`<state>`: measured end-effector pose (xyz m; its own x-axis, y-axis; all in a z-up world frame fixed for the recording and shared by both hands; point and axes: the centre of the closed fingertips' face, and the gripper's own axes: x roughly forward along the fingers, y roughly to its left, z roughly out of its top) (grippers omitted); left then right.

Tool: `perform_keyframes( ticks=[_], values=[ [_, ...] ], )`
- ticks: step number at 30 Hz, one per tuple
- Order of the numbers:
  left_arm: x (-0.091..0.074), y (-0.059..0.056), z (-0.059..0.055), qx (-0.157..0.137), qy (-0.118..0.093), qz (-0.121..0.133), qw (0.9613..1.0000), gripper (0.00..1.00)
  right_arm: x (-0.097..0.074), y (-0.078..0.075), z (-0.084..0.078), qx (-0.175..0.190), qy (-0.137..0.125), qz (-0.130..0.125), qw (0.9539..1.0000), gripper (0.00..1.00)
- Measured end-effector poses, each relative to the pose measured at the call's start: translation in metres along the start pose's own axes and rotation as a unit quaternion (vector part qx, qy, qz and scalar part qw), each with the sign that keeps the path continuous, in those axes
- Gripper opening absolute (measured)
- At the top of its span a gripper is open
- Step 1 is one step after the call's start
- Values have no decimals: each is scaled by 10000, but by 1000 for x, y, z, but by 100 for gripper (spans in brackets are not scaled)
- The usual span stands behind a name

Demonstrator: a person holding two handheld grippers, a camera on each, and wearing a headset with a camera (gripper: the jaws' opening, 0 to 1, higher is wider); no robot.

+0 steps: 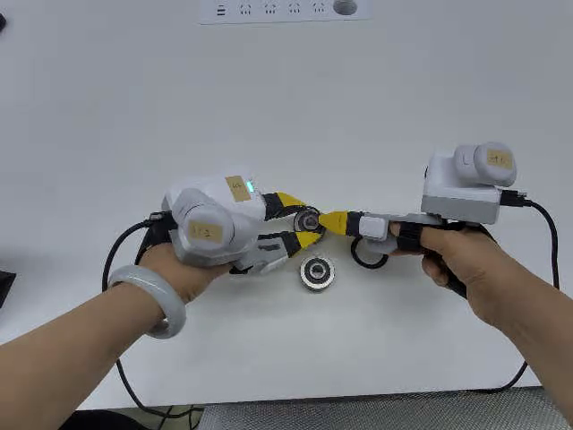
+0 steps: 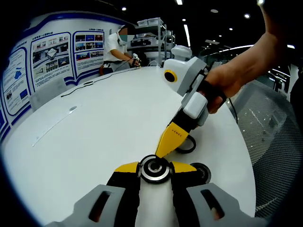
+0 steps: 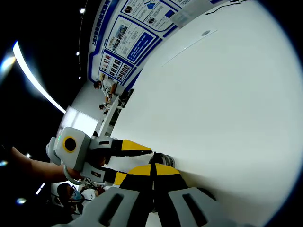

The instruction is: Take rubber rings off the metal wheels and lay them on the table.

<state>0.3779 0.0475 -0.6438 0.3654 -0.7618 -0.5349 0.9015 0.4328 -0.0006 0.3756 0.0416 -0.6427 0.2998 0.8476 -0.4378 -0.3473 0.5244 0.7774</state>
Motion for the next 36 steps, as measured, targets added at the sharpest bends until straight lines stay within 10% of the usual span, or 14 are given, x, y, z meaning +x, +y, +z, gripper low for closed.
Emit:
perform_keyframes(
  ticks=[36],
  values=[
    [-29, 10, -16, -374, -44, 295, 9989, 48, -43, 13, -12, 301, -427, 102, 9986, 2]
  ],
)
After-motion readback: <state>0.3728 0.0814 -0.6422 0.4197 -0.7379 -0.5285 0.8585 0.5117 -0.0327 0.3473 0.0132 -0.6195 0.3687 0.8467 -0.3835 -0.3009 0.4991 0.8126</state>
